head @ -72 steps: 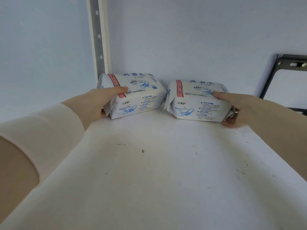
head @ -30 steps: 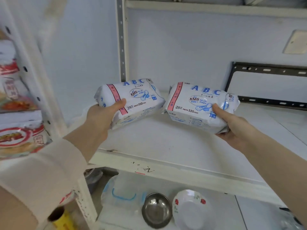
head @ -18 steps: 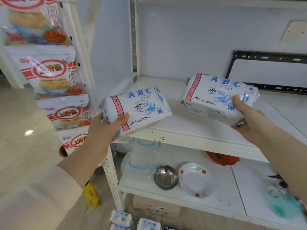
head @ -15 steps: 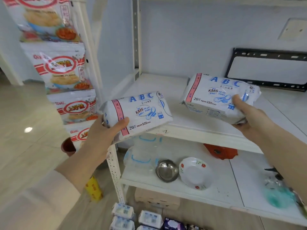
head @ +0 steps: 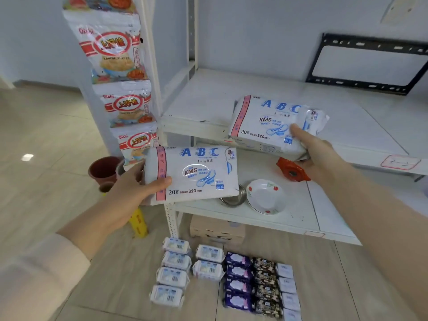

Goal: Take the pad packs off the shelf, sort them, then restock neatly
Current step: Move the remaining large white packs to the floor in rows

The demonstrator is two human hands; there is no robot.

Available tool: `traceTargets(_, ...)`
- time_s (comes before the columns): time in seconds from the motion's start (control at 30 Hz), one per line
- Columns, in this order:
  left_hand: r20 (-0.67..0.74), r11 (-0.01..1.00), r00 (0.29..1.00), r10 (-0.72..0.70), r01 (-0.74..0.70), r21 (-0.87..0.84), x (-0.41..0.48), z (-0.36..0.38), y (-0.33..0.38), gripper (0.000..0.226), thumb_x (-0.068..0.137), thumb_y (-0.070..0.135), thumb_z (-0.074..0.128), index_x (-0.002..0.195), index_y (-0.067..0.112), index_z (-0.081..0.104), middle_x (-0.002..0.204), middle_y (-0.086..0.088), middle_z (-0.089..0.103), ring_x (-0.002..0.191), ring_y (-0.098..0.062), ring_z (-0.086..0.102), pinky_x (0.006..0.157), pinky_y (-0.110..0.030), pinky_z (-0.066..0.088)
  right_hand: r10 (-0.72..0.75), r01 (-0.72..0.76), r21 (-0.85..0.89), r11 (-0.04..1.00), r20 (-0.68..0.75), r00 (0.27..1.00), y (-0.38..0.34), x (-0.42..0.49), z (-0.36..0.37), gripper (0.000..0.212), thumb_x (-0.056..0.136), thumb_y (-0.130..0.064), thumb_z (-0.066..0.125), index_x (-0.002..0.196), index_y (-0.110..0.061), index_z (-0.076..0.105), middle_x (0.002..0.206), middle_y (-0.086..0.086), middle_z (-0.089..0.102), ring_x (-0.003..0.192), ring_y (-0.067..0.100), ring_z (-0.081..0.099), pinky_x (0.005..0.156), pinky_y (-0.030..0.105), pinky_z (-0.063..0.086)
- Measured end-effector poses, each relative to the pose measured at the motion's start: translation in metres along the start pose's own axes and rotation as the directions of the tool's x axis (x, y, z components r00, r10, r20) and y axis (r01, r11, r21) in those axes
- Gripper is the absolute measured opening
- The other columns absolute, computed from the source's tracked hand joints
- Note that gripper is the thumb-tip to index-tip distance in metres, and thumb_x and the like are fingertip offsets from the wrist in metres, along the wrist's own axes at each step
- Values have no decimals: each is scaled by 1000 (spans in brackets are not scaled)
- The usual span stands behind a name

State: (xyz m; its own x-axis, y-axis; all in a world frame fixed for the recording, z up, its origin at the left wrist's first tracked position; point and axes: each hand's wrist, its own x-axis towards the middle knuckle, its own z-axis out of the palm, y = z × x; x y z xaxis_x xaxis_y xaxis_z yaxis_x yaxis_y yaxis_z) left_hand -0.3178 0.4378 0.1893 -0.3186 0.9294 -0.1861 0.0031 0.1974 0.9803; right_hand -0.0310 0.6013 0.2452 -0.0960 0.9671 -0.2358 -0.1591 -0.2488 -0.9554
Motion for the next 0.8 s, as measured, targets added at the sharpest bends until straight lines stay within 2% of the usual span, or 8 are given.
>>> traceTargets(0.1,25,998,999,-39,37,41,-8,1,-13,85,46,39,81,124,21,53,109,-1,68,94,-18,67,82,-35,54,15,-15,25,1000,26,1000,7,-6,6,12,83,-17,67,92,-13,61,76,-2,74,78,13,71,76,29,58)
traceTargets(0.2,51,997,997,-61,59,43,-15,9,-29,77,53,30,76,125,20,52,111,1,67,97,-16,66,90,-40,52,26,-26,-14,1000,50,998,17,-4,5,17,81,-19,69,96,-13,62,85,-1,75,87,15,71,82,32,56)
traceTargets(0.27,82,997,994,-75,72,36,-20,15,-41,73,54,30,78,122,23,53,105,5,69,92,-12,68,83,-34,56,41,-38,-41,998,68,997,25,-2,3,18,81,-21,69,96,-16,62,86,-1,75,85,14,71,78,30,54)
traceTargets(0.33,110,996,990,-88,85,27,-22,21,-53,88,39,46,88,118,28,54,102,7,71,90,-10,69,69,-26,57,47,-40,-62,997,109,993,36,2,-1,18,82,-22,67,99,-18,62,87,-4,75,82,11,71,69,26,54)
traceTargets(0.4,125,994,987,-104,101,31,-23,27,-66,99,29,53,88,118,29,53,105,10,70,93,-9,68,66,-21,55,53,-43,-64,997,151,987,52,8,-8,31,82,-21,67,112,-16,59,97,-1,74,91,14,70,82,30,55)
traceTargets(0.57,146,984,975,-165,153,91,-21,50,-100,80,53,27,88,123,25,50,110,8,67,102,-12,64,67,-21,54,49,-17,-133,991,239,970,91,21,-36,41,78,-19,69,116,-15,57,103,-1,72,99,18,67,95,42,50)
traceTargets(0.67,130,976,972,-195,180,122,-23,61,-119,94,32,49,89,116,30,52,106,14,68,97,-4,64,67,-20,54,72,-13,-228,973,253,965,114,30,-56,66,62,-30,76,121,-10,54,106,6,70,105,29,64,97,50,46)
traceTargets(0.8,93,968,972,-216,200,153,-22,73,-150,93,37,39,83,122,25,50,108,14,67,100,-2,62,69,-17,52,146,-82,-264,961,232,962,153,44,-76,45,77,-17,72,118,-12,56,112,3,68,100,17,67,94,40,50)
